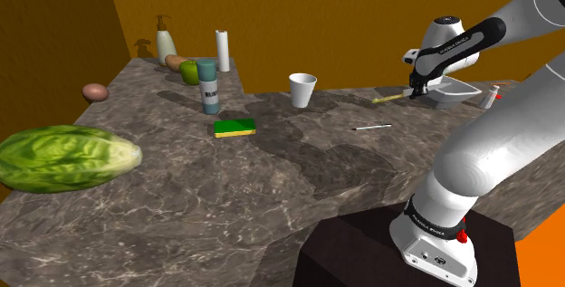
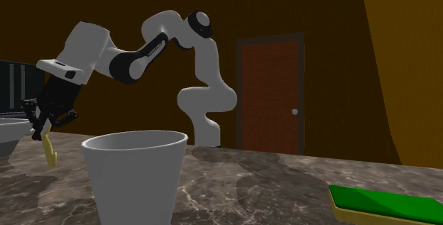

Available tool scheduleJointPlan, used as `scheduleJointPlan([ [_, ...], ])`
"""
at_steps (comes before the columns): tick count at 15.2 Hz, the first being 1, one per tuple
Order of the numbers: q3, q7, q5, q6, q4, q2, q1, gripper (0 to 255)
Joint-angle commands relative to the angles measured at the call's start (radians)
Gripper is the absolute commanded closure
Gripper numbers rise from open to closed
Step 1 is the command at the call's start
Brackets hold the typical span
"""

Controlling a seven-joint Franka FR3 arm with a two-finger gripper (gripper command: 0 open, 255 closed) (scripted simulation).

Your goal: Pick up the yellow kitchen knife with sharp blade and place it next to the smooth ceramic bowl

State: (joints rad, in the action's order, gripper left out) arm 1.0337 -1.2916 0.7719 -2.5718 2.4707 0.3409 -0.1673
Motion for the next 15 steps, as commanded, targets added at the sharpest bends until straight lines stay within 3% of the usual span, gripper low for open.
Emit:
scheduleJointPlan([
  [1, -0.018, -0.005, 0.000, 0.035, -0.012, 0.025, -0.008, 255],
  [15, -0.135, -0.048, -0.035, 0.261, -0.112, 0.153, -0.037, 255],
])
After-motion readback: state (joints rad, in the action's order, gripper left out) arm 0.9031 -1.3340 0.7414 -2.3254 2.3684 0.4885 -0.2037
